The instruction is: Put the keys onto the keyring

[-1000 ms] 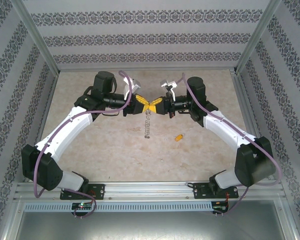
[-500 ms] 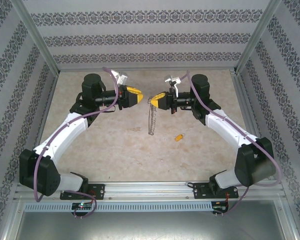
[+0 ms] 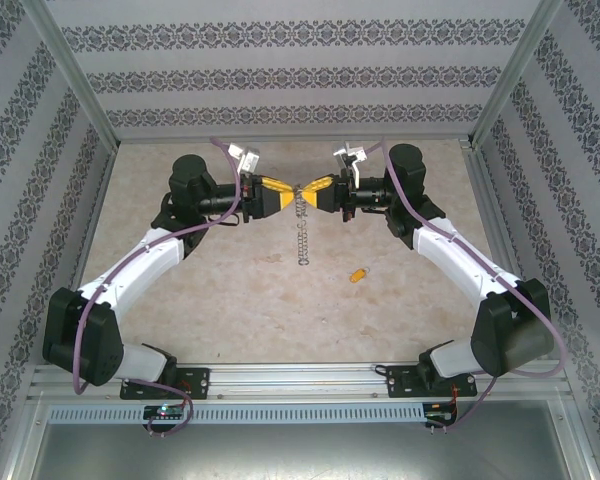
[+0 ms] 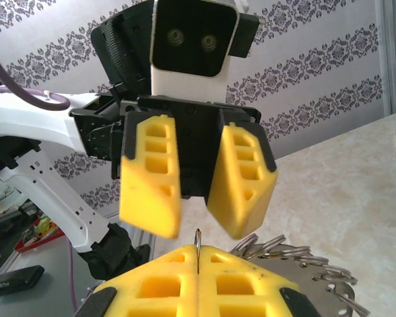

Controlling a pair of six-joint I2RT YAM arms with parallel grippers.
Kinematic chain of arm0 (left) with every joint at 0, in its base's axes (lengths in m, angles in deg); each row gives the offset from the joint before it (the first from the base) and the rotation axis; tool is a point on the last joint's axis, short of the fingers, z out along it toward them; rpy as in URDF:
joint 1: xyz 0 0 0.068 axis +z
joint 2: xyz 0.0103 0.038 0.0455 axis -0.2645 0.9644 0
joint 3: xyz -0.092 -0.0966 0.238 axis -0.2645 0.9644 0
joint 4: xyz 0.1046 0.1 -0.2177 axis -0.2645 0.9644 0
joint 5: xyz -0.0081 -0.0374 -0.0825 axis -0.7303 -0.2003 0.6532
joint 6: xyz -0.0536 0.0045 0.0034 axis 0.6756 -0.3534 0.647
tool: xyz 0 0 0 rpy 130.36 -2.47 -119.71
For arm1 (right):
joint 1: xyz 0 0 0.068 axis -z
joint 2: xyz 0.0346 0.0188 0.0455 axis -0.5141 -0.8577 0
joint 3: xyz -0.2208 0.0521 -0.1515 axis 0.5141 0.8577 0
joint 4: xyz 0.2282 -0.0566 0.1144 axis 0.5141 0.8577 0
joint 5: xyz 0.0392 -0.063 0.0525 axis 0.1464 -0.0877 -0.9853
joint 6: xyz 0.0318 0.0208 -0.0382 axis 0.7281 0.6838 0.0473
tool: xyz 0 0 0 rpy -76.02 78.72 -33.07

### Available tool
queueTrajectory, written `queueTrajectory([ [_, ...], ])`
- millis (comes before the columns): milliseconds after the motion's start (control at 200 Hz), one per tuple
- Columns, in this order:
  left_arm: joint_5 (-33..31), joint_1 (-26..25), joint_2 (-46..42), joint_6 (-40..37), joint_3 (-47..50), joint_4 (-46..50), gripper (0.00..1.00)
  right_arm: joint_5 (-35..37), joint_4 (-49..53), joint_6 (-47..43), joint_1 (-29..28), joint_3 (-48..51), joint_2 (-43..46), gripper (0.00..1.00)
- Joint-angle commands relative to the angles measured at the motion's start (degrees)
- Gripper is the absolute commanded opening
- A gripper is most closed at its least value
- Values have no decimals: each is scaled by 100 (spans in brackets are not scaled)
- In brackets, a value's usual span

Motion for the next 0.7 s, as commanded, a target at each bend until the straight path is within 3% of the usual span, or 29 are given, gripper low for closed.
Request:
queueTrajectory([
  [0, 167, -137, 47, 154, 47, -563, 32, 22, -341, 70, -31, -201, 92, 0],
  [430, 1, -368, 296, 189, -110, -744, 29, -21, -325, 75, -82, -175, 91, 0],
  [600, -152, -420, 377, 180, -204, -775, 18, -70, -281, 64, -85, -135, 96, 0],
  [694, -283, -429, 396, 135, -250, -694, 7, -76, -209, 14, -85, -105, 103, 0],
])
